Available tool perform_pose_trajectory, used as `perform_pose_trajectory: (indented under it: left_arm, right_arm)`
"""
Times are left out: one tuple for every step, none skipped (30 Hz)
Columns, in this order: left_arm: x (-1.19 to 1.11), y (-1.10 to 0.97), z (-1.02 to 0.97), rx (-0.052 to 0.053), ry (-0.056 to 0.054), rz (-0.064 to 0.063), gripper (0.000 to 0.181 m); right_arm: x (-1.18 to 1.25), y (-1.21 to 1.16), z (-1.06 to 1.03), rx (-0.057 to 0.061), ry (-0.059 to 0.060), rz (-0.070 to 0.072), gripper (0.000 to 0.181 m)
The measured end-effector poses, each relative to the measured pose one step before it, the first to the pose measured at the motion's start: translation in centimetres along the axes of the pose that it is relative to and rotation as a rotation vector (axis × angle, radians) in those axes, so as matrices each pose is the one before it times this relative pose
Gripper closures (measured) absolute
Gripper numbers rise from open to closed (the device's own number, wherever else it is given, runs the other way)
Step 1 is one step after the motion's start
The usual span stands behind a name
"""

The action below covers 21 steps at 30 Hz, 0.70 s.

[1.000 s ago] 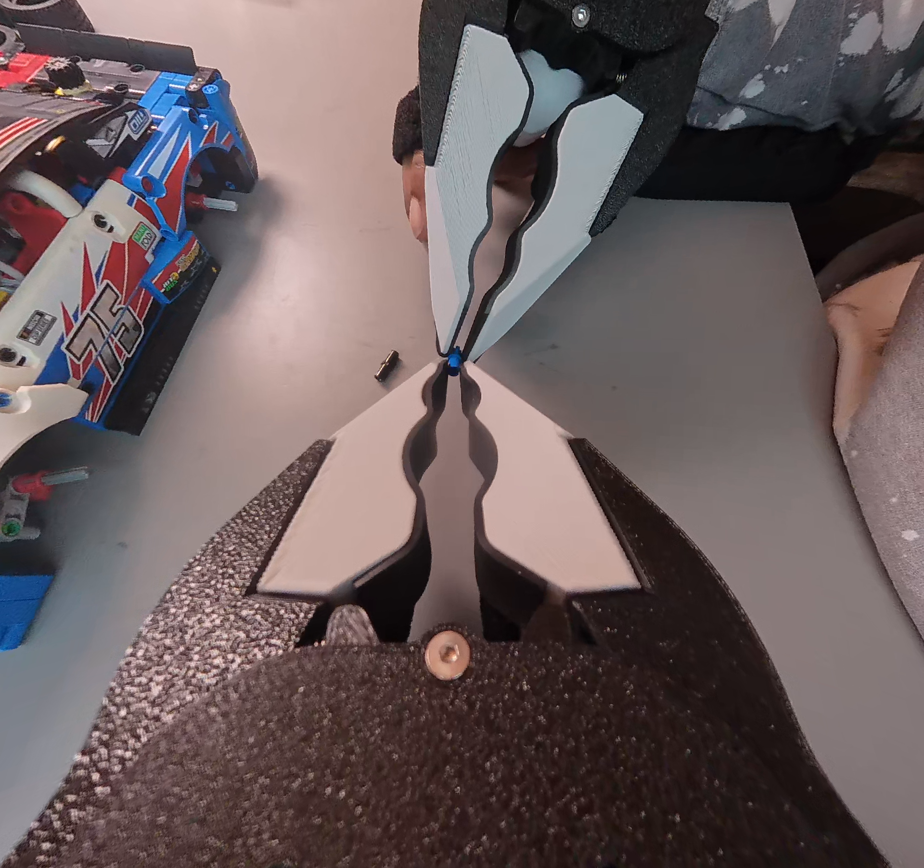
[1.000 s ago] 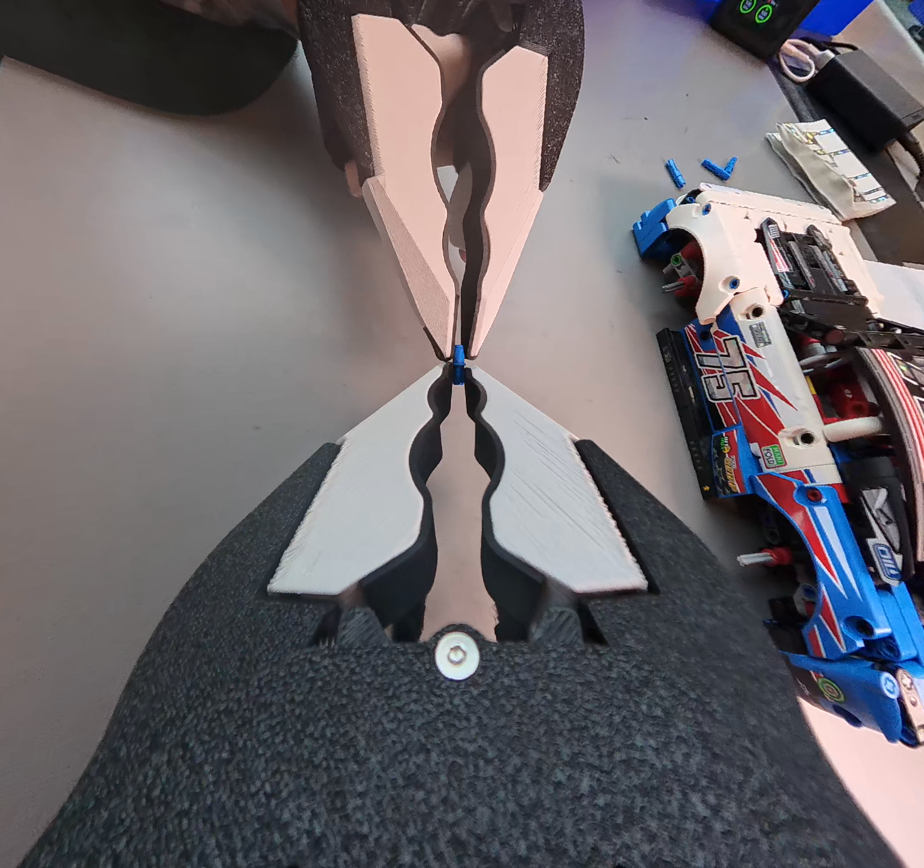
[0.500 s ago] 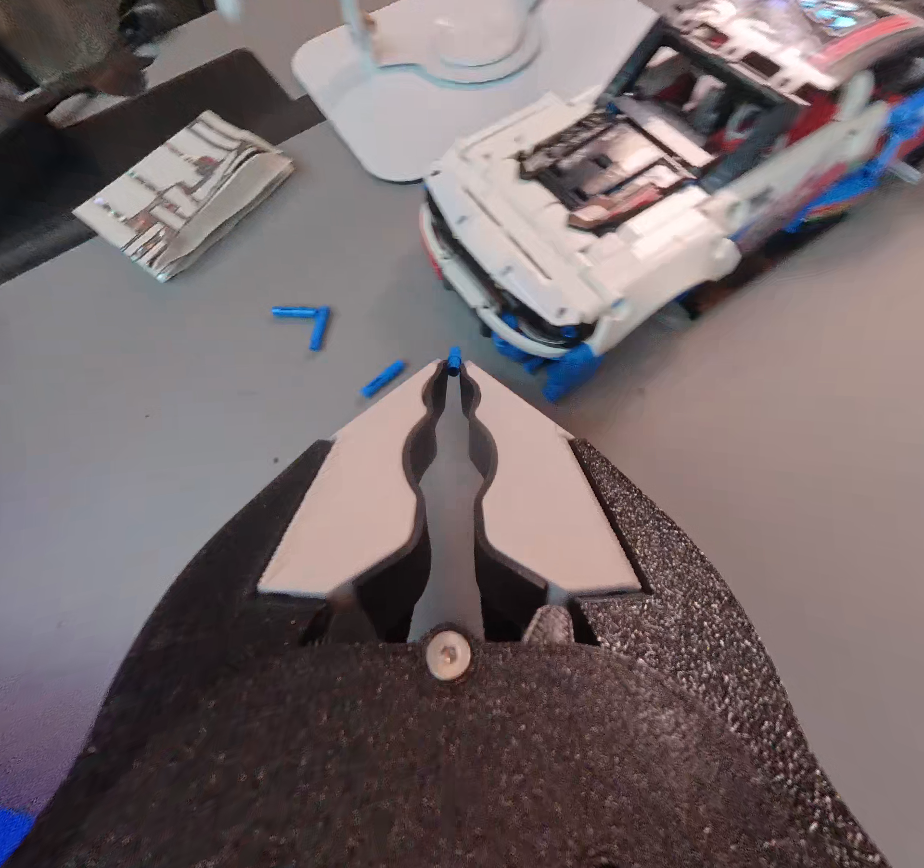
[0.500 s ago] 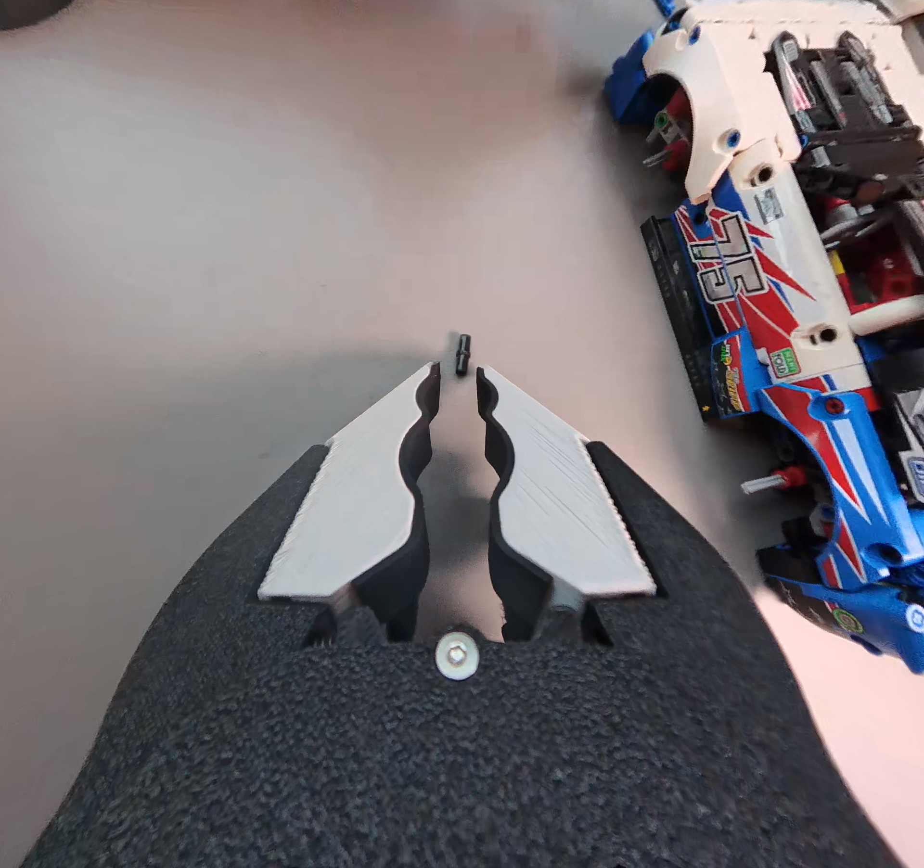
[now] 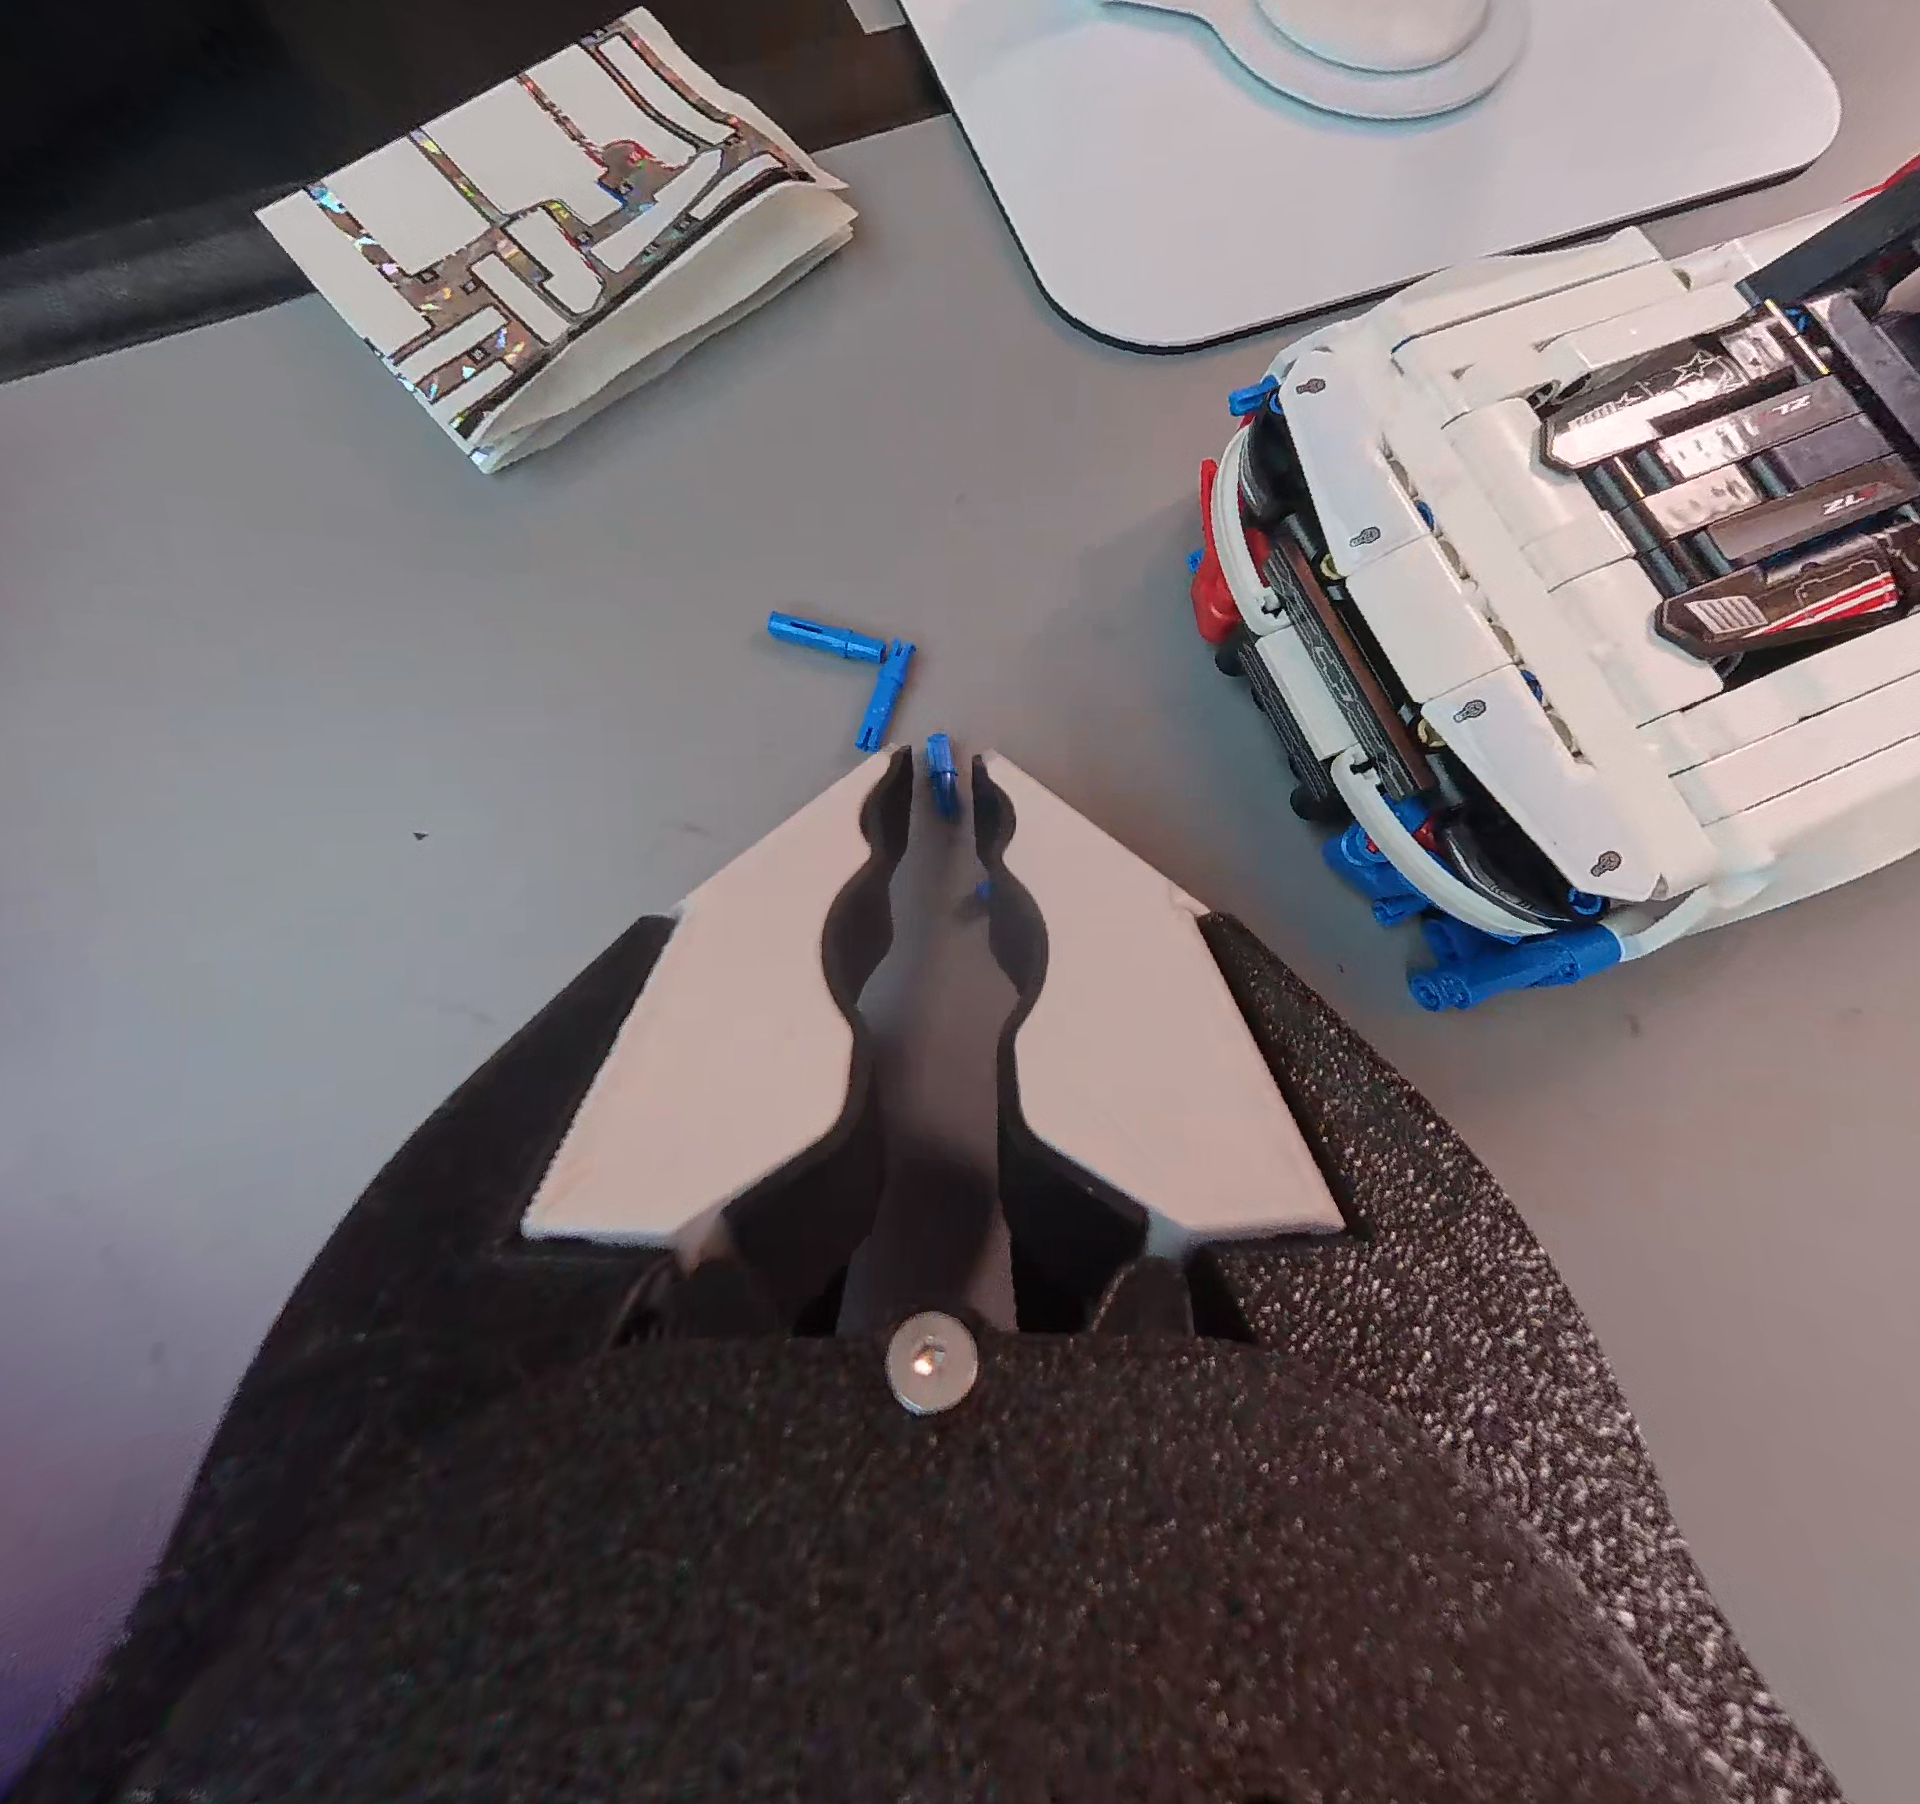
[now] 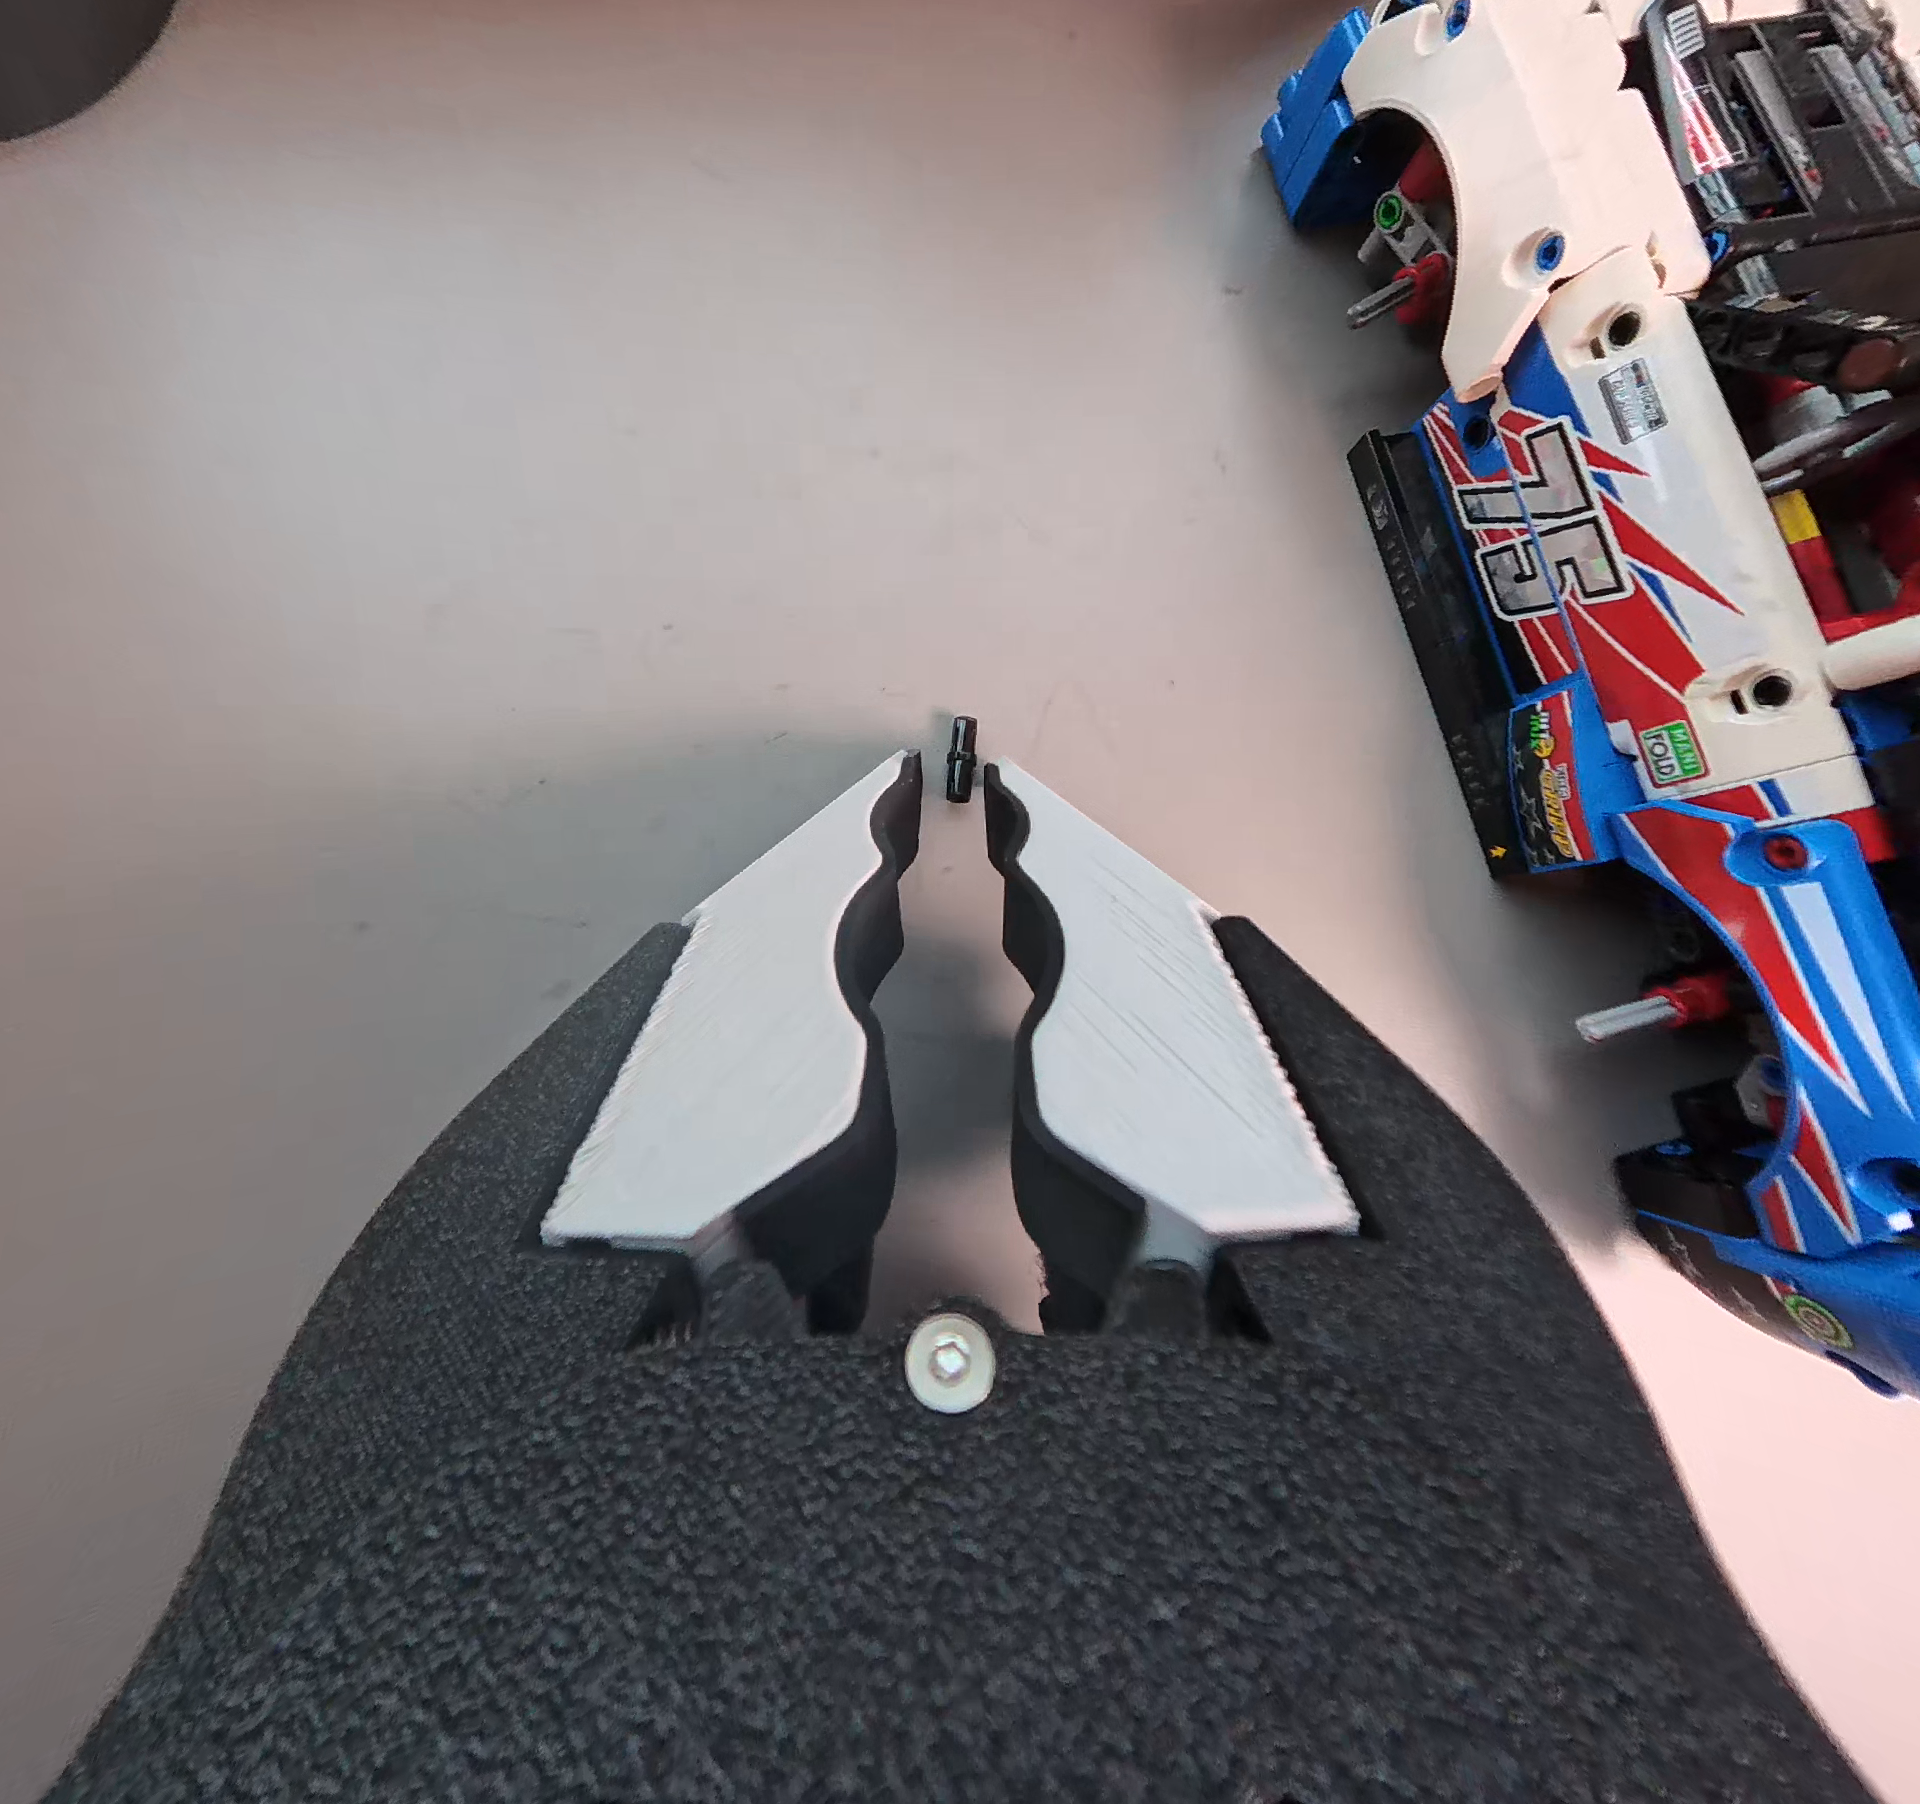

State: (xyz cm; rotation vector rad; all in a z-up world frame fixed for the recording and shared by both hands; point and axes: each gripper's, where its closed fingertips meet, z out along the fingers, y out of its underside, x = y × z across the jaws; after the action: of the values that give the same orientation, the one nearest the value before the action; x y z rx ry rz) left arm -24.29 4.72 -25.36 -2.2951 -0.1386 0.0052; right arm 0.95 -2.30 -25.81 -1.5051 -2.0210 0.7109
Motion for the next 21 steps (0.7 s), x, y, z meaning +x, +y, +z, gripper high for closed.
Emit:
perform_pose_trajectory:
  left_arm:
    - [-0.028, -0.118, -0.138, 0.0087, -0.0027, -0.0014, 0.169]
    - [-0.029, -0.291, -0.271, 0.0179, -0.0038, -0.0031, 0.166]
    - [0.065, -0.618, -0.471, 0.0344, -0.0025, -0.0009, 0.164]
    - [0.348, -0.893, -0.676, 0.0473, 0.0095, 0.0057, 0.162]
    - [0.761, -1.112, -0.864, 0.0555, 0.0261, 0.0133, 0.161]
    - [1.039, -1.087, -0.944, 0.0491, 0.0339, 0.0187, 0.161]
    - [1.307, -0.873, -0.931, 0.0316, 0.0451, 0.02, 0.161]
    - [1.806, -0.621, -0.854, 0.0174, 0.0732, 0.019, 0.161]
    - [2.227, -0.358, -0.714, 0.0057, 0.0983, 0.0105, 0.161]
    - [2.49, -0.014, -0.488, -0.0081, 0.1126, -0.0015, 0.16]
    - [2.353, 0.288, -0.206, -0.0165, 0.1042, -0.0144, 0.159]
    - [2.127, 0.494, 0.062, -0.0184, 0.0911, -0.0223, 0.158]
    - [1.884, 0.621, 0.242, -0.0167, 0.0796, -0.0226, 0.157]
    - [1.574, 0.666, 0.369, -0.0113, 0.0641, -0.0194, 0.157]
    - [1.369, 0.694, 0.487, -0.0074, 0.0593, -0.0168, 0.157]
    - [1.142, 0.72, 0.565, -0.0072, 0.0565, -0.0215, 0.156]
    - [0.908, 0.638, 0.58, -0.004, 0.0519, -0.0266, 0.156]
    - [0.78, 0.514, 0.52, -0.001, 0.0538, -0.0295, 0.156]
    - [0.562, 0.367, 0.436, -0.0004, 0.0472, -0.0322, 0.157]
    - [0.187, 0.239, 0.363, -0.0012, 0.0254, -0.0372, 0.159]
    - [0.101, 0.208, 0.279, -0.0063, 0.0195, -0.0249, 0.159]
  right_arm:
    - [-0.035, -0.006, 0.009, -0.0018, -0.005, 0.0024, 0.171]
    - [-0.079, 0.01, 0.005, -0.0009, -0.0041, -0.0025, 0.174]
    - [0.134, 0.003, 0.029, -0.002, 0.0148, -0.0103, 0.178]
    - [-0.009, -0.018, 0.003, 0.0032, 0.0086, -0.0142, 0.178]
    - [-0.008, 0.0, -0.019, 0.0033, 0.006, -0.0088, 0.178]
    - [0.033, -0.018, -0.024, 0.007, 0.0057, -0.0019, 0.178]
    - [0.173, -0.084, -0.062, 0.0142, 0.0127, 0.0045, 0.178]
    - [0.142, -0.141, -0.123, 0.0214, 0.0078, 0.0053, 0.178]
    - [0.135, -0.313, -0.236, 0.0288, 0.0072, 0.0019, 0.178]
    - [0.302, -0.682, -0.395, 0.0483, 0.0202, -0.0091, 0.178]
    - [0.259, -0.961, -0.452, 0.0621, 0.0177, -0.0099, 0.178]
    - [0.133, -0.865, -0.405, 0.0509, 0.0077, -0.0004, 0.178]
    - [0.168, -0.677, -0.298, 0.0363, 0.0108, 0.0, 0.178]
    - [0.098, -0.485, -0.215, 0.0264, 0.0087, -0.0068, 0.178]
    - [-0.016, -0.545, -0.203, 0.0341, 0.0075, -0.0118, 0.178]
    - [-0.188, -0.533, -0.182, 0.0342, -0.0019, -0.0094, 0.178]
    - [-0.214, -0.454, -0.095, 0.0269, -0.0047, -0.0061, 0.178]
    - [-0.211, -0.367, -0.016, 0.0197, -0.0042, -0.0098, 0.178]
    - [-0.208, -0.278, 0.055, 0.0121, -0.0038, -0.0126, 0.178]
    - [-0.114, -0.272, 0.083, 0.0104, 0.0027, -0.0118, 0.178]
    - [-0.17, -0.229, 0.078, 0.0079, -0.0018, -0.0112, 0.178]
